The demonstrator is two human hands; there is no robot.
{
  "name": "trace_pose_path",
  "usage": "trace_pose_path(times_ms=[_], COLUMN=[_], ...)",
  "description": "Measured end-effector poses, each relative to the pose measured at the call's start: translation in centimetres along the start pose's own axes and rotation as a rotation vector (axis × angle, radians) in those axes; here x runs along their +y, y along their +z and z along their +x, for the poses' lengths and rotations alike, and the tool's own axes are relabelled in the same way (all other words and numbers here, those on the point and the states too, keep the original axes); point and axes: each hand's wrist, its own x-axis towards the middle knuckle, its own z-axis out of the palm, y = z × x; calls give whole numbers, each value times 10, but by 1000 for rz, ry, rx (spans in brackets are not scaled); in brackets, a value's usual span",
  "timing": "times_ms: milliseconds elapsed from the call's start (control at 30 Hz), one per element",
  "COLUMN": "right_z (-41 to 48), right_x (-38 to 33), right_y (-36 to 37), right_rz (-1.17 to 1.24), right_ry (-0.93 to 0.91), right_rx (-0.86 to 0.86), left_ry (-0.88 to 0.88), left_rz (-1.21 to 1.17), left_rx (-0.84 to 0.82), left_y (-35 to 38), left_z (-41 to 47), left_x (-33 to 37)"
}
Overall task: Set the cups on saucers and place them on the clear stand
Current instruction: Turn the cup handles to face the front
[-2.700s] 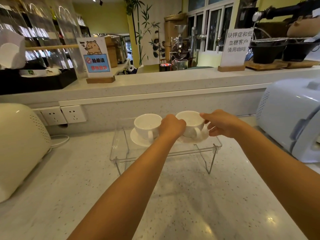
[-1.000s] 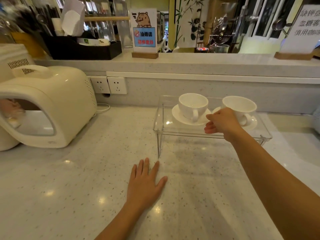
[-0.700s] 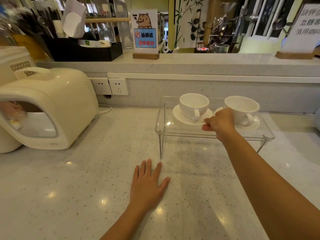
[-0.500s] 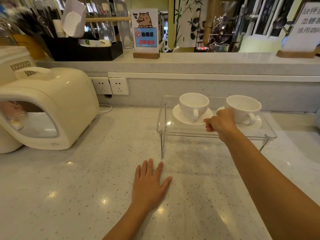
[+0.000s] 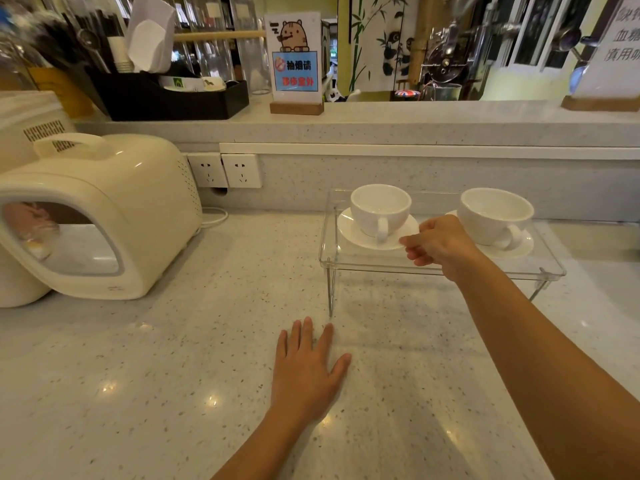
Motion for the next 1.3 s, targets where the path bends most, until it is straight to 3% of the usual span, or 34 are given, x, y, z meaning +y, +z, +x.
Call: trace_pose_path(times_ms=[933, 1100, 1200, 1300], right_z=[-13, -35, -50, -51], right_x=[-3, -9, -4, 10], right_y=[-12, -39, -69, -97], right_rz=[-21, -104, 49, 259], right_ry=[-65, -295, -437, -422], right_rx=[-142, -66, -46, 164], left_ry=[13, 8, 13, 12], left_rz=[-3, 17, 25, 26], left_rx=[12, 11, 35, 35], left_y=[-2, -2, -3, -4], left_z=[0, 2, 1, 1], left_x=[-3, -3, -1, 1])
